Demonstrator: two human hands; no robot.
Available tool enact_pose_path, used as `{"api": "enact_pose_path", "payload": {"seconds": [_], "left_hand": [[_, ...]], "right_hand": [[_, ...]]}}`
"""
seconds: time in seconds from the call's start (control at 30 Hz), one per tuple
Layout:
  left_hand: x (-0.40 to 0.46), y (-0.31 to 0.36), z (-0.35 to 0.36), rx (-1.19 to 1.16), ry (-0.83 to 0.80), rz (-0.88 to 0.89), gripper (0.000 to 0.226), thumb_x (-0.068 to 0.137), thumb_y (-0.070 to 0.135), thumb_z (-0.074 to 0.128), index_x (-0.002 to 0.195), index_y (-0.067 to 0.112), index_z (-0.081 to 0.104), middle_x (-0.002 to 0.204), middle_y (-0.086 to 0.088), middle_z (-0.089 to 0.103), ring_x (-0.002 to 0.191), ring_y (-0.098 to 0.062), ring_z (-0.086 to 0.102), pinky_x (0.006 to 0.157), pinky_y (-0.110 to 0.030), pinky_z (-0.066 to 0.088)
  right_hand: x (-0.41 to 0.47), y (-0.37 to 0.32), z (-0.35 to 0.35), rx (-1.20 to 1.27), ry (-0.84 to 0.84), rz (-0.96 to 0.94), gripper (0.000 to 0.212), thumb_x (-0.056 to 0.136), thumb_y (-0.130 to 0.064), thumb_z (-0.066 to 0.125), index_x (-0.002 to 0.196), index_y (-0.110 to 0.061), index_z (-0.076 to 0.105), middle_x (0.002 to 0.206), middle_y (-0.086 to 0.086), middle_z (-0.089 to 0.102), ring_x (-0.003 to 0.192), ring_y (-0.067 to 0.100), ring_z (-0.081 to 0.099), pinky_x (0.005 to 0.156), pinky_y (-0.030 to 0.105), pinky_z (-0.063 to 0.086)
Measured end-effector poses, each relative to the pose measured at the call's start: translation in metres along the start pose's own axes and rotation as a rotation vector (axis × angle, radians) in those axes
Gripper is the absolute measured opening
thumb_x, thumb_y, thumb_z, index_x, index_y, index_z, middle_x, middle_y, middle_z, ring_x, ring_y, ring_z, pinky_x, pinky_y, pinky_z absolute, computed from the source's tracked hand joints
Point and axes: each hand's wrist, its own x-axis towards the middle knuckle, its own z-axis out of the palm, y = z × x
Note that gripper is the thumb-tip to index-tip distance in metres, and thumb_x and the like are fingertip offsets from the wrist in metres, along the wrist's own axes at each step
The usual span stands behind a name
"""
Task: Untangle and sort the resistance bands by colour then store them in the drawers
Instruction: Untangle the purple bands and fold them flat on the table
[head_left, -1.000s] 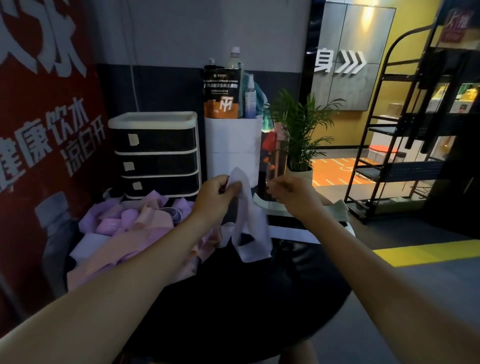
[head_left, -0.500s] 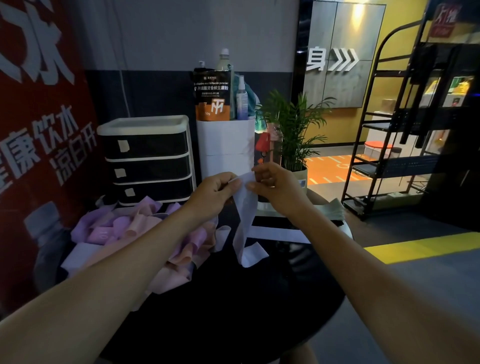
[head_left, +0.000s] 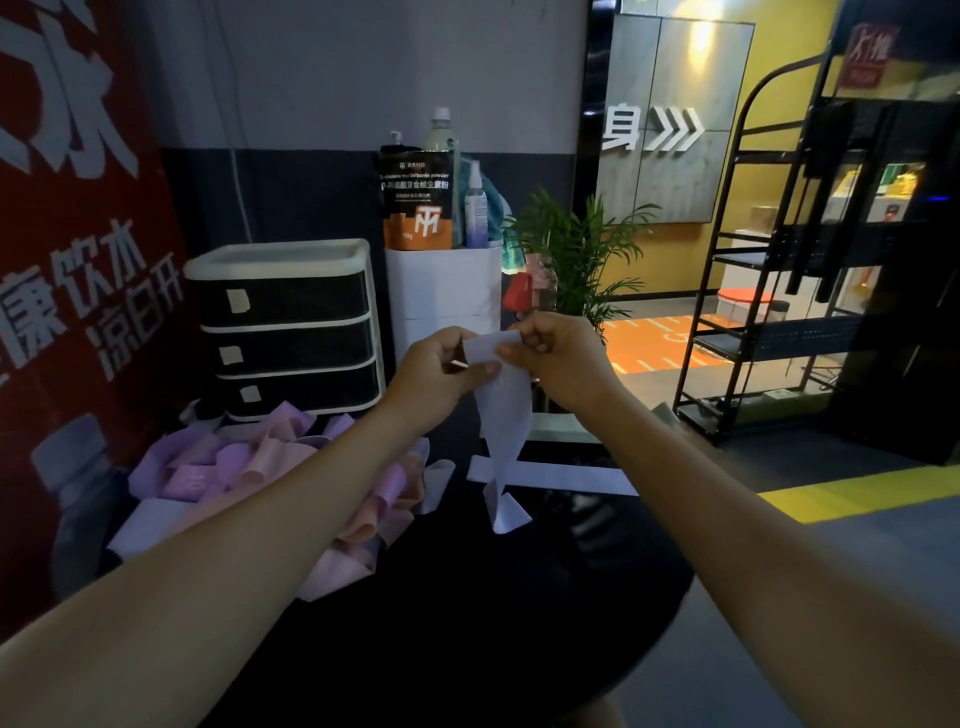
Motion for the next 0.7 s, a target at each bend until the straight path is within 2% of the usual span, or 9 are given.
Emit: {"api": "enact_pose_path", "payload": {"seconds": [0.17,0.27,0.3,0.37,0.4,0.47,0.57,0.63,0.7], "left_hand": [[0.014,0.005,0.01,0.044,0.003,0.031,0.008,0.086,0.009,0.064,0.085,0.015,0.06,0.081,-0.005,0.063,0.075,-0.017,0.058,0.073,-0.033,0.05],[0.025,0.011,0.014,0.048,0.0,0.058,0.007,0.086,0.006,0.063,0.092,0.01,0.061,0.083,-0.008,0.063,0.075,-0.018,0.058,0.075,-0.036,0.052],[0.03,0.013,0.015,0.035,0.002,0.062,0.01,0.086,0.003,0.063,0.091,0.012,0.06,0.082,-0.006,0.063,0.075,-0.019,0.058,0.076,-0.037,0.053],[0.039,0.019,0.014,-0.014,0.016,0.056,0.014,0.087,0.001,0.061,0.089,0.014,0.059,0.083,-0.003,0.062,0.08,-0.021,0.059,0.079,-0.039,0.053],[0.044,0.022,0.013,-0.038,0.025,0.051,0.015,0.087,0.001,0.06,0.088,0.016,0.059,0.084,-0.003,0.062,0.083,-0.022,0.059,0.08,-0.038,0.053],[0.05,0.026,0.012,-0.104,0.053,0.032,0.015,0.089,0.002,0.058,0.087,0.017,0.059,0.086,-0.003,0.062,0.084,-0.019,0.059,0.077,-0.032,0.054],[0.057,0.025,0.006,-0.255,0.15,-0.036,0.015,0.091,0.002,0.054,0.09,0.016,0.058,0.091,-0.001,0.062,0.081,-0.012,0.06,0.069,-0.02,0.054],[0.06,0.019,0.0,-0.331,0.233,-0.102,0.014,0.092,0.002,0.052,0.094,0.015,0.057,0.095,-0.001,0.062,0.083,-0.011,0.06,0.068,-0.019,0.053],[0.062,0.007,-0.008,-0.355,0.322,-0.177,0.015,0.093,0.003,0.051,0.096,0.016,0.056,0.103,-0.004,0.061,0.086,-0.013,0.06,0.069,-0.022,0.052]], "right_hand": [[0.005,-0.001,-0.009,-0.051,0.01,0.015,0.008,0.083,-0.012,0.068,0.081,-0.013,0.061,0.064,-0.005,0.048,0.061,0.01,0.043,0.062,0.024,0.04],[0.007,0.001,-0.016,-0.064,-0.025,0.021,0.017,0.083,-0.015,0.069,0.095,-0.003,0.065,0.07,0.001,0.056,0.064,0.013,0.048,0.059,0.016,0.04],[0.007,0.004,-0.017,-0.041,-0.06,0.036,0.023,0.082,-0.014,0.07,0.099,0.0,0.065,0.078,0.006,0.061,0.069,0.018,0.053,0.064,0.019,0.045],[0.005,0.016,-0.017,0.029,-0.142,0.123,0.026,0.079,-0.011,0.073,0.099,0.003,0.065,0.093,0.018,0.068,0.087,0.033,0.063,0.083,0.039,0.054],[0.003,0.023,-0.016,0.033,-0.177,0.175,0.023,0.077,-0.01,0.074,0.094,0.003,0.065,0.095,0.021,0.068,0.092,0.037,0.063,0.088,0.048,0.052],[0.0,0.036,-0.016,-0.017,-0.225,0.245,0.023,0.076,-0.012,0.075,0.088,0.005,0.065,0.095,0.024,0.067,0.093,0.038,0.063,0.089,0.052,0.051],[-0.01,0.051,-0.019,-0.095,-0.356,0.307,0.017,0.081,-0.012,0.071,0.085,0.003,0.063,0.088,0.018,0.065,0.081,0.027,0.061,0.074,0.038,0.051],[-0.017,0.061,-0.024,-0.143,-0.446,0.354,0.023,0.085,-0.011,0.067,0.067,-0.009,0.053,0.066,0.003,0.053,0.06,0.014,0.049,0.058,0.023,0.038],[-0.023,0.074,-0.032,-0.241,-0.491,0.366,0.034,0.087,-0.012,0.063,0.06,-0.014,0.043,0.059,-0.002,0.039,0.054,0.009,0.035,0.052,0.02,0.026]]}}
